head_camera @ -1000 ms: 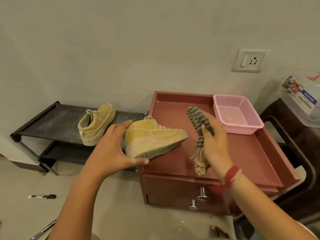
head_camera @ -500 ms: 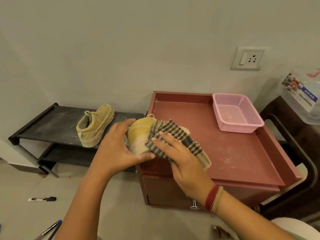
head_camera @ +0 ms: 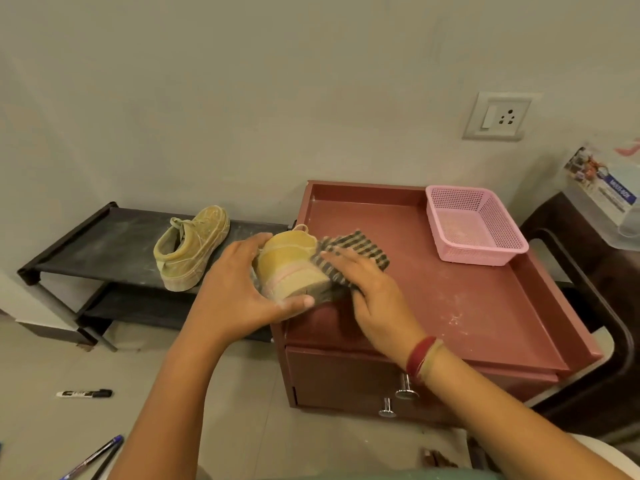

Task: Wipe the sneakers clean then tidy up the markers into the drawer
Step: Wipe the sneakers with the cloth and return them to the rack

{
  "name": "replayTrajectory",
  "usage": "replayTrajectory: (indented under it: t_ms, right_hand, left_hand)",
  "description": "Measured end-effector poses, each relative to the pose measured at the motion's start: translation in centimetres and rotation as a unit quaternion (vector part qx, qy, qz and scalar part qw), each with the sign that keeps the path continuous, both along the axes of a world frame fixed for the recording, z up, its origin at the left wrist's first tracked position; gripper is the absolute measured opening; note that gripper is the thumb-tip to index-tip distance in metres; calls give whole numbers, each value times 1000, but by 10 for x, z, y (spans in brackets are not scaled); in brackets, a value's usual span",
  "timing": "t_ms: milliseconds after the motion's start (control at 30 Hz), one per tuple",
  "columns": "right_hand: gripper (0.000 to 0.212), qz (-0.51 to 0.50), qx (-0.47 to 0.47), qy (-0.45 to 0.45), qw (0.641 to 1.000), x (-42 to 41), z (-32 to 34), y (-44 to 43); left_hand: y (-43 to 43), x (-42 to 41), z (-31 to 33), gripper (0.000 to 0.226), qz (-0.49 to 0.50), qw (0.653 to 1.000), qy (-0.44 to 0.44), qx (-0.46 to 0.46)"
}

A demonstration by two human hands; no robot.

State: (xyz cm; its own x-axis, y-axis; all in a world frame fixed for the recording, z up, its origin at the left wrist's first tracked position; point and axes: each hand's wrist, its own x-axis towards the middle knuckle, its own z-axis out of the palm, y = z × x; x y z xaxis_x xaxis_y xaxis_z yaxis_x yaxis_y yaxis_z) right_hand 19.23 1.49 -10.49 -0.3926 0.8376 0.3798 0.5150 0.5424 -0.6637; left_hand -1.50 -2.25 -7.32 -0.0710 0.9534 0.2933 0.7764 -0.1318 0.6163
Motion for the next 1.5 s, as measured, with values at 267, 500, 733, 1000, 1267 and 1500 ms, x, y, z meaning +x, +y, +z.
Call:
replayTrajectory:
  t_ms: [267,500,733,1000,1267,1500]
  right_hand:
    - [67,-6,7,-36,999,6,-3,2]
    - [66,-62,-11,-55,996,21,-6,19]
    - [73,-40,18,-86,995,21,-7,14]
    - [78,-34,-4,-114,993,28,-16,10]
    - [73,-74,-15,-82,994,30,-24,17]
    - [74,-26,-5,-71,997,23,-24,-2]
  left_hand:
    - [0,-4,-1,108,-20,1000,10,-12]
    - [1,-5,-1,108,-21,1000,10,-12]
    - [0,-9,-3,109,-28,999,2,-15]
    - [-1,-14,-7,110,-42,999,-2,-18]
    - [3,-21,-8,109,-49,998,-27,-29]
    - [2,-27,-9,111,-49,997,-24,-51]
